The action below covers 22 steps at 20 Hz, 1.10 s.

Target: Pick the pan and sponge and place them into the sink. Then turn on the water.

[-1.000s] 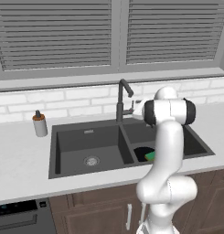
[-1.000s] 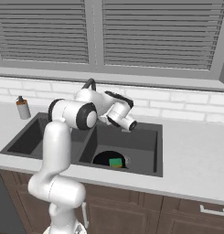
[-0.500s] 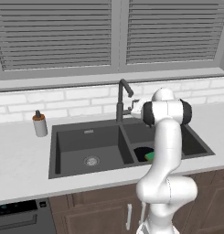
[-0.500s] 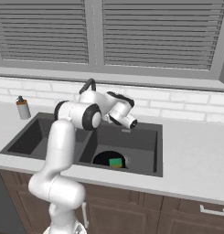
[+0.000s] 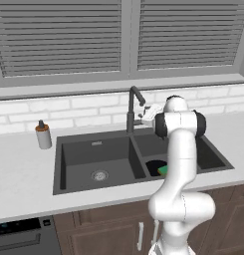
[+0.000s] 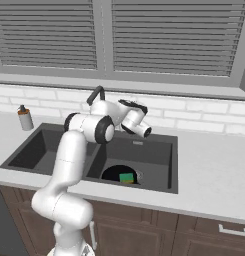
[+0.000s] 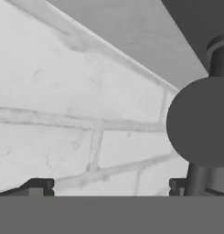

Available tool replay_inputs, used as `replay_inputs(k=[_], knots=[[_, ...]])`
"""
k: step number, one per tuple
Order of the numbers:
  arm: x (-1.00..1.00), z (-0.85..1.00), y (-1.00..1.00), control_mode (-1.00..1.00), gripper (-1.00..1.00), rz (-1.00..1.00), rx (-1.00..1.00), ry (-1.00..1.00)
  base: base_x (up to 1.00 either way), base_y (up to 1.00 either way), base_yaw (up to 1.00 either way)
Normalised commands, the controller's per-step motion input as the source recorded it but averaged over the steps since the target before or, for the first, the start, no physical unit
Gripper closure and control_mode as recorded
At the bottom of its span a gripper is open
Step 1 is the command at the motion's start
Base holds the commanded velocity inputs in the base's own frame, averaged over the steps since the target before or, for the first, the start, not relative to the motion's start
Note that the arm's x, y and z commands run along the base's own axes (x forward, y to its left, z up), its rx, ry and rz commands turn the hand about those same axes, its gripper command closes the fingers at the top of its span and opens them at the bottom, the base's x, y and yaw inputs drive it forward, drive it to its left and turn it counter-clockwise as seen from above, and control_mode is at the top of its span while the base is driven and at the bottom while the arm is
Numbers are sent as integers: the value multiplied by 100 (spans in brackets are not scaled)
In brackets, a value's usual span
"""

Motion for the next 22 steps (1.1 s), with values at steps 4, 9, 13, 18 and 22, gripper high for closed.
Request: replay_inputs(k=[4, 9, 13, 18, 22], knots=[[36, -6, 0, -100, 100, 0, 0, 0, 0, 0, 0], [19, 0, -8, -100, 100, -3, 5, 0, 0, 0, 0], [0, 0, -63, -100, 100, -3, 22, -1, 0, 0, 0], [0, 0, -87, -100, 100, -10, 24, 0, 0, 0, 0], [4, 0, -94, -100, 100, -15, 22, 0, 0, 0, 0]])
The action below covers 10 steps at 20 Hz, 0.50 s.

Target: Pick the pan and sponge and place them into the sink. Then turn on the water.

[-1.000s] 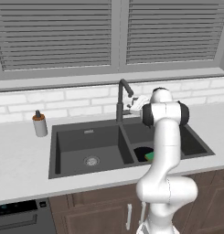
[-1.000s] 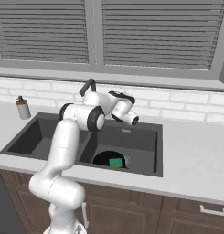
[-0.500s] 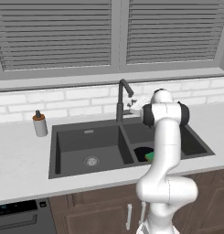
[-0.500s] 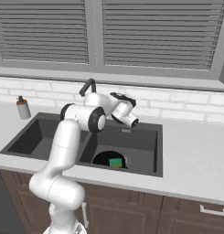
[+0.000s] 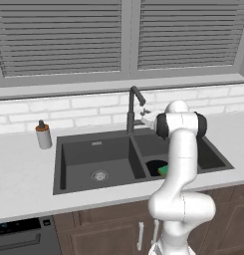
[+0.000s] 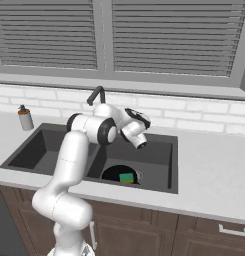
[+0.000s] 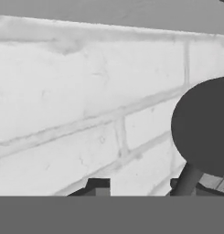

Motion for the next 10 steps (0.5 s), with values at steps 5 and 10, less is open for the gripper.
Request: replay_inputs(k=[5, 10], knots=[[12, 0, -87, -100, 100, -18, 16, 0, 0, 0, 0], [12, 2, -98, -100, 100, -15, 19, 0, 0, 0, 0]])
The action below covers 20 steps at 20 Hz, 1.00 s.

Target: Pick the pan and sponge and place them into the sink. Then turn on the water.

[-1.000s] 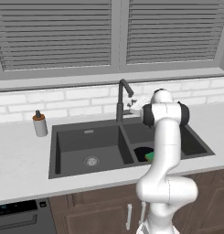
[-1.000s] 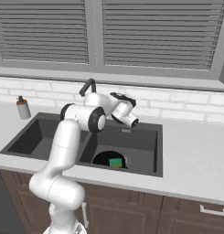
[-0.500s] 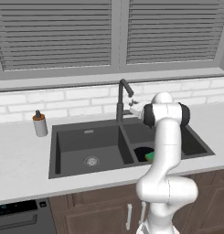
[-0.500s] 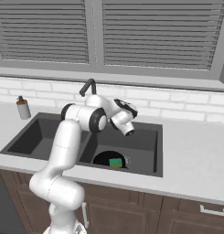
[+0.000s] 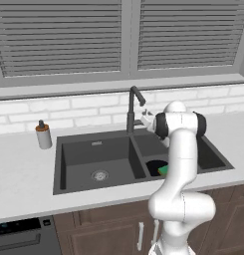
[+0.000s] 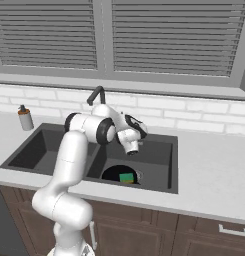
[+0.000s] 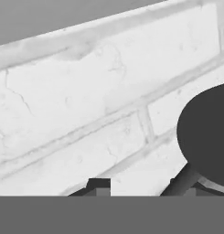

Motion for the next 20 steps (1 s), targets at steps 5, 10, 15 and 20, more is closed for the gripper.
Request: replay_inputs(k=[5, 10, 15, 20], knots=[[2, 11, -100, -100, 100, -3, 21, 9, 0, 0, 0], [7, 28, -100, -100, 100, 0, 29, 9, 0, 0, 0], [10, 32, -100, -100, 100, 0, 29, 10, 0, 0, 0], [-16, 94, -95, -100, 100, 1, 39, 1, 0, 0, 0]])
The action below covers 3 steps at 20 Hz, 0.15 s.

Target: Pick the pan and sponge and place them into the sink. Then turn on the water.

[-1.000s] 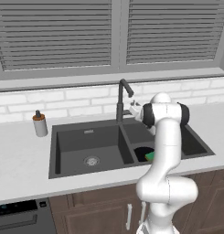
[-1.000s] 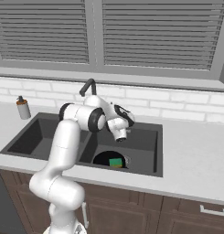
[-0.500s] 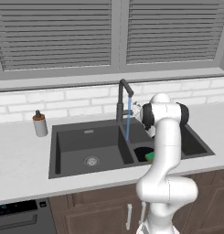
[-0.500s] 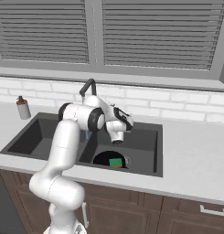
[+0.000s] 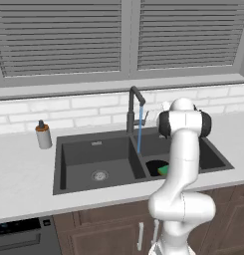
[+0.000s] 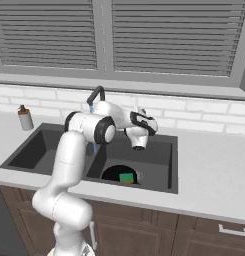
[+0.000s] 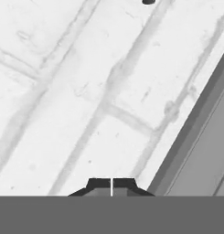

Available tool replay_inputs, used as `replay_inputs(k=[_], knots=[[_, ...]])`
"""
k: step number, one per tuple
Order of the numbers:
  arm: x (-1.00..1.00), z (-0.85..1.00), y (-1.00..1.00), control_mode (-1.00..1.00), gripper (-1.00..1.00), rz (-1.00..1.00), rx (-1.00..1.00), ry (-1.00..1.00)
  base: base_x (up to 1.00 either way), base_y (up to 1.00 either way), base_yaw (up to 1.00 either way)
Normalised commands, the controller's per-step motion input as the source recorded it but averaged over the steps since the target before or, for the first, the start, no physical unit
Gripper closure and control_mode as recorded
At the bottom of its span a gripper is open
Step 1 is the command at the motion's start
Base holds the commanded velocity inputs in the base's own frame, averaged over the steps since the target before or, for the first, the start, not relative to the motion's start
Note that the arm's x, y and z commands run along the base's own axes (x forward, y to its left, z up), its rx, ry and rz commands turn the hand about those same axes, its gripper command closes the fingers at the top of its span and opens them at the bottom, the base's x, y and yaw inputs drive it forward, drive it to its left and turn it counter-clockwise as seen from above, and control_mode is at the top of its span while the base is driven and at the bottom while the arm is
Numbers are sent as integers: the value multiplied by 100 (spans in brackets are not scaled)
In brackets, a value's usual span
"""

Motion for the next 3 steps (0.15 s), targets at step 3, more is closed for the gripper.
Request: replay_inputs(k=[3], knots=[[-64, 87, -70, -100, 100, 0, 34, 0, 0, 0, 0]])
